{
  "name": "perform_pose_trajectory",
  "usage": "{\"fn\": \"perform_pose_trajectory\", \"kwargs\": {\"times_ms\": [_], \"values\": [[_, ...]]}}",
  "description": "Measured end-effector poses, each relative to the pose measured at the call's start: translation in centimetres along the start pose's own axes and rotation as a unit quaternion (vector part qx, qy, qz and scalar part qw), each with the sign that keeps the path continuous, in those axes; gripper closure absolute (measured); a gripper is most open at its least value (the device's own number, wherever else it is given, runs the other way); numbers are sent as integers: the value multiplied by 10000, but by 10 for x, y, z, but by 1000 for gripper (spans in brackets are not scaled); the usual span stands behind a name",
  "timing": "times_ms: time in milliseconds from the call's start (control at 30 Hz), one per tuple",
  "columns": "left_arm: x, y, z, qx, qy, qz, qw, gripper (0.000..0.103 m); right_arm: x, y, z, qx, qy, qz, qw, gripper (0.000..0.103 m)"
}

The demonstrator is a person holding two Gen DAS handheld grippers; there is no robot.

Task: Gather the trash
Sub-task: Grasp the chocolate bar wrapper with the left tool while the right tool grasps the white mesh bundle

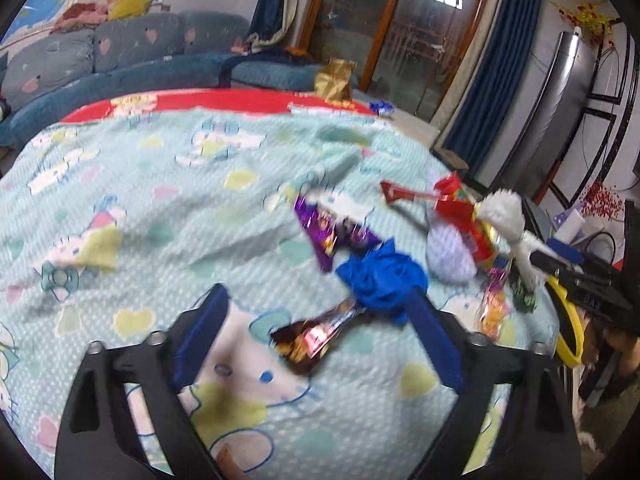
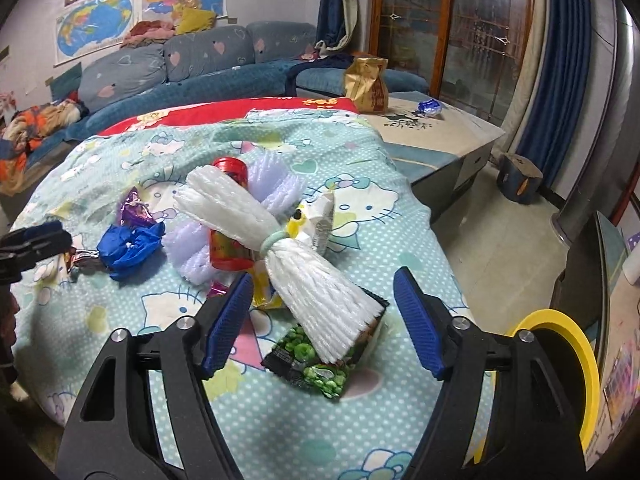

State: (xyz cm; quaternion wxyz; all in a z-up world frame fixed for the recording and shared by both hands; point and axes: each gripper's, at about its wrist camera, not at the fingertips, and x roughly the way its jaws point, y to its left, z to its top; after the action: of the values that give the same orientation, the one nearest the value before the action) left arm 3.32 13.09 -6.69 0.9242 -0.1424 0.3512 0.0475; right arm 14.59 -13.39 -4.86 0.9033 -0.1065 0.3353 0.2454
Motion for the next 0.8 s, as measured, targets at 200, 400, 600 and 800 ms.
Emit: {"fn": "perform_pose_trajectory", "kwargs": {"times_ms": [200, 400, 600, 800], "values": [[12, 2, -12, 111, 331, -100, 9993, 47, 6, 6, -1, -10, 164, 117, 9998, 71], [16, -5, -16, 154, 458, -214, 9986, 79, -1, 7, -6, 90, 164, 264, 9995, 89], [-3, -10, -4, 77, 117, -427, 9990, 88, -16, 1, -5, 381, 18, 499, 9980, 91], [-25, -23, 14, 121, -250, -683, 9973, 88, -32, -2, 0, 516, -149, 602, 9967, 91]]}}
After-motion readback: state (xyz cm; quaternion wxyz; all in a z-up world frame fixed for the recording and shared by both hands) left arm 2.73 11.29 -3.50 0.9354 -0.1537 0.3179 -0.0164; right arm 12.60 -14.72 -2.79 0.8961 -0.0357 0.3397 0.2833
